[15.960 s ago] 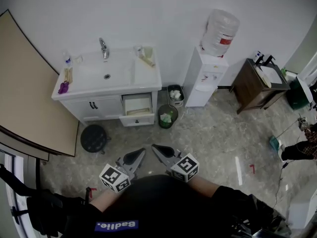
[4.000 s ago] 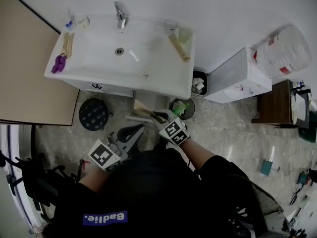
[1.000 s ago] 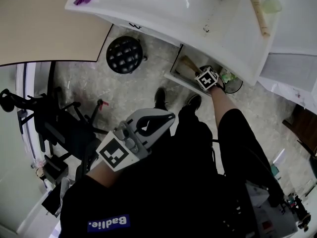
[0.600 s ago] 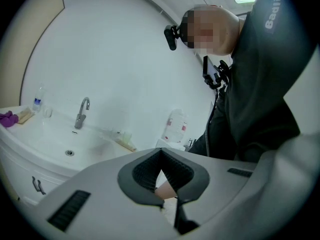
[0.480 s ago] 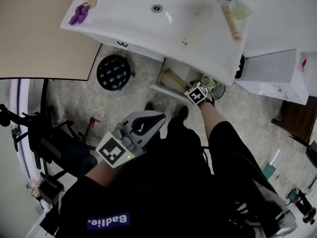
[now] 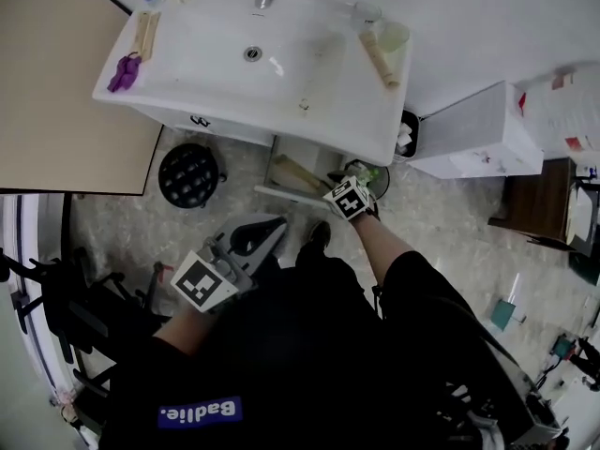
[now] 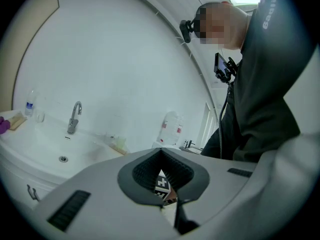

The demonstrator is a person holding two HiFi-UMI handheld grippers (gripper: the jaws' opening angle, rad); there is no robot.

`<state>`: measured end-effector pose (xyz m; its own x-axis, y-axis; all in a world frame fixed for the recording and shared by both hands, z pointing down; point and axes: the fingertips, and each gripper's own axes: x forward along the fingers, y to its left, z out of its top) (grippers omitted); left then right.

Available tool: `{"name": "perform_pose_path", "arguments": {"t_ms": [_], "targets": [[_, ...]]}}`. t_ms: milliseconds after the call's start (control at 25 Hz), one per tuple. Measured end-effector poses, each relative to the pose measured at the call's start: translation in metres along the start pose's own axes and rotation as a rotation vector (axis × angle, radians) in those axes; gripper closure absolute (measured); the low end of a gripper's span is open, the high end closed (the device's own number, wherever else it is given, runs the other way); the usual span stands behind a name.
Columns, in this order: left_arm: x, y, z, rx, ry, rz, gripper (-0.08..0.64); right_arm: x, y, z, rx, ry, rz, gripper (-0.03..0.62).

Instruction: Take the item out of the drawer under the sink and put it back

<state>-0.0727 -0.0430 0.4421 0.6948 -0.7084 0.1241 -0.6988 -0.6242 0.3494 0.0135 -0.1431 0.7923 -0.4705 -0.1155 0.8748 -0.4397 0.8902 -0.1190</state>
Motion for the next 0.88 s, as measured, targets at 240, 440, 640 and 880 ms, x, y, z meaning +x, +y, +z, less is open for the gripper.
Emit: {"name": "perform_pose_path", "arguments": {"t_ms": [240, 440, 640, 880], "targets": [[0.013, -0.007, 0.008, 0.0, -0.002, -0.039, 0.554, -0.041, 0.009, 0.014, 0.113, -0.121, -0.026, 0.503], [0.026, -0.009, 0.018, 0.017, -0.003, -0.071, 0.554, -0.075, 0.016, 0.014, 0.191, -0.191, -0.035, 0.503], [0.035, -0.013, 0.021, 0.038, 0.013, -0.109, 0.554, -0.112, 0.014, 0.028, 0.236, -0.305, -0.049, 0.503], [0.041, -0.019, 0.017, 0.054, 0.03, -0.143, 0.554, -0.165, 0.03, 0.06, 0.283, -0.448, -0.05, 0.503]]}}
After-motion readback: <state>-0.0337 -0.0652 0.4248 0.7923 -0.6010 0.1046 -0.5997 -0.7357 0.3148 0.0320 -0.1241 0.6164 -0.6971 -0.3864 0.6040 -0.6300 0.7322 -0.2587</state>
